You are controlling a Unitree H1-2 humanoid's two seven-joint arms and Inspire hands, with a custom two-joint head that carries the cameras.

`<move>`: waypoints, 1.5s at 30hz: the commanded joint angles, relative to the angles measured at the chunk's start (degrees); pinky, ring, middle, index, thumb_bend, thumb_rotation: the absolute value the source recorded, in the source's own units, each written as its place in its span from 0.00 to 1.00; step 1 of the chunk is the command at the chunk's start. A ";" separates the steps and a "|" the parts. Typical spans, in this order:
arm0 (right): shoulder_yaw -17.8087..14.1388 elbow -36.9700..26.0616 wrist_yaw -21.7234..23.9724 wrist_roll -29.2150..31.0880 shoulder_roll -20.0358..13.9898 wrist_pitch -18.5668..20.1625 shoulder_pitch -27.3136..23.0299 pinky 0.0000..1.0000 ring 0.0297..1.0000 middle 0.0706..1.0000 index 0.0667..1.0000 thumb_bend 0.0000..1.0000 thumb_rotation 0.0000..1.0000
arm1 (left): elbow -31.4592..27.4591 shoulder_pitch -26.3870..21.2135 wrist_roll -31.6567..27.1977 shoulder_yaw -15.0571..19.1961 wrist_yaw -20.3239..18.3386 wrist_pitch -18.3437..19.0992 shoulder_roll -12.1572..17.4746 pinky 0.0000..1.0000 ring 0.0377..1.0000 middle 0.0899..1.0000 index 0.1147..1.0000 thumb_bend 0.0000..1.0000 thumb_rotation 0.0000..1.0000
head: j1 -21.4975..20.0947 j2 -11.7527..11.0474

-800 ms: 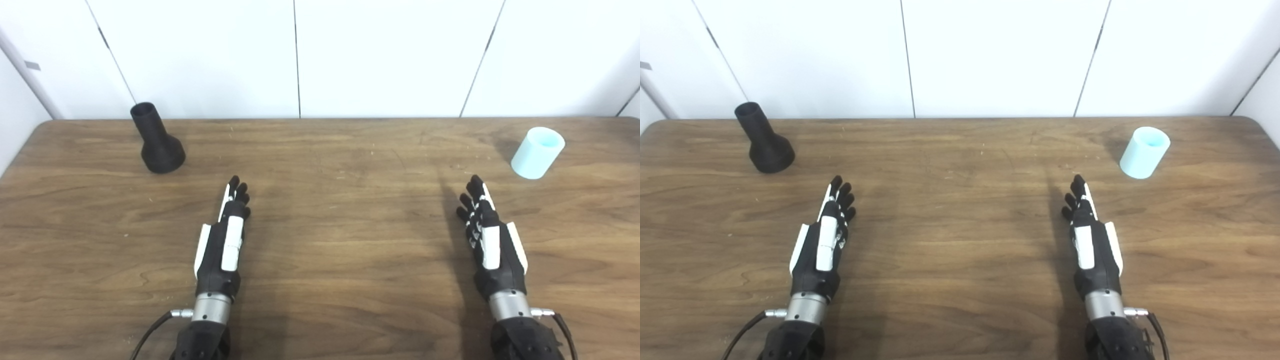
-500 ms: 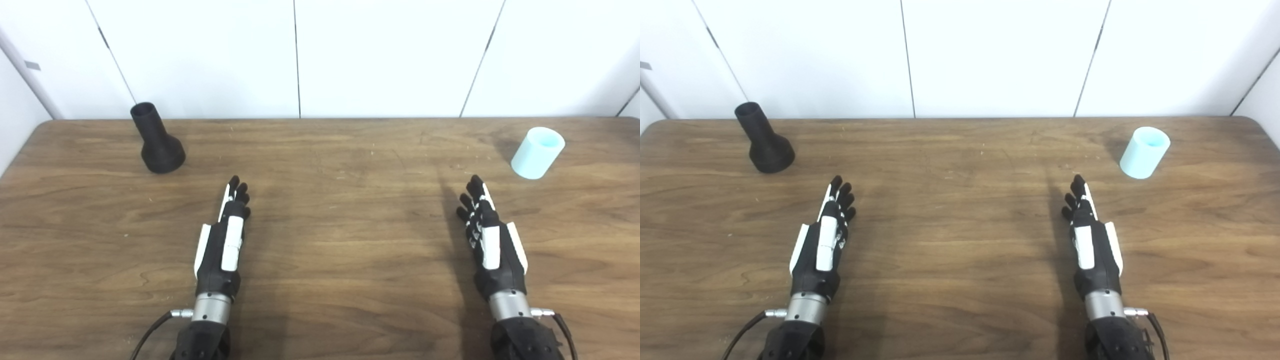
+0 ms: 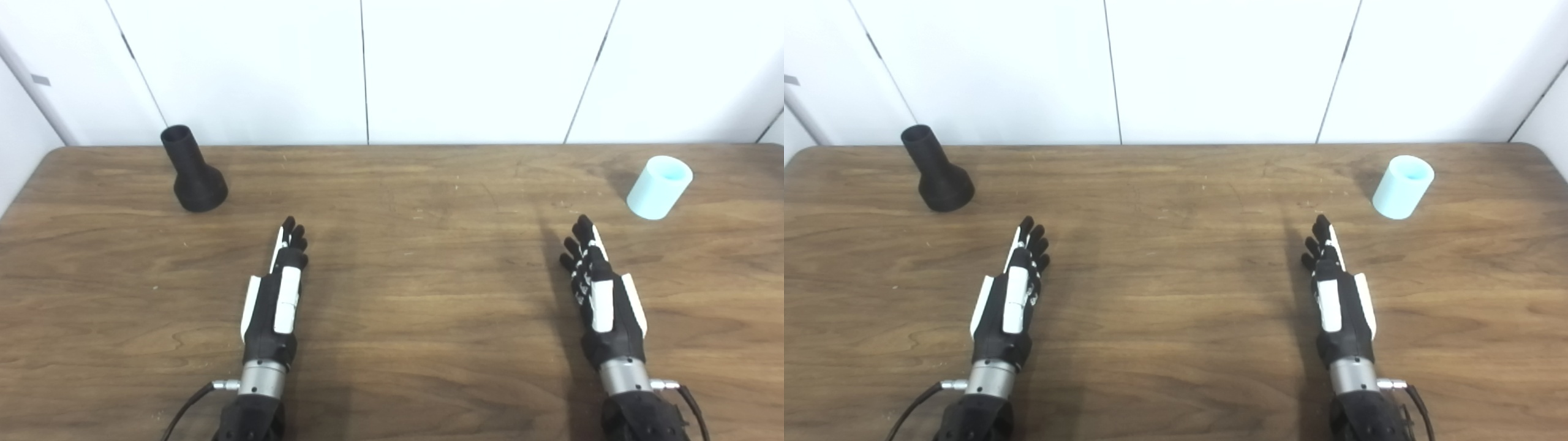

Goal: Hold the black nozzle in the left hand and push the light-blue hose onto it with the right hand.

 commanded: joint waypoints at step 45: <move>-0.38 8.37 4.64 4.62 -1.51 -9.85 2.11 0.96 1.00 1.00 1.00 0.75 1.00 | 32.48 -25.39 12.14 20.19 21.50 -16.12 21.31 0.90 0.96 0.97 0.94 0.68 0.65 | 4.46 -3.23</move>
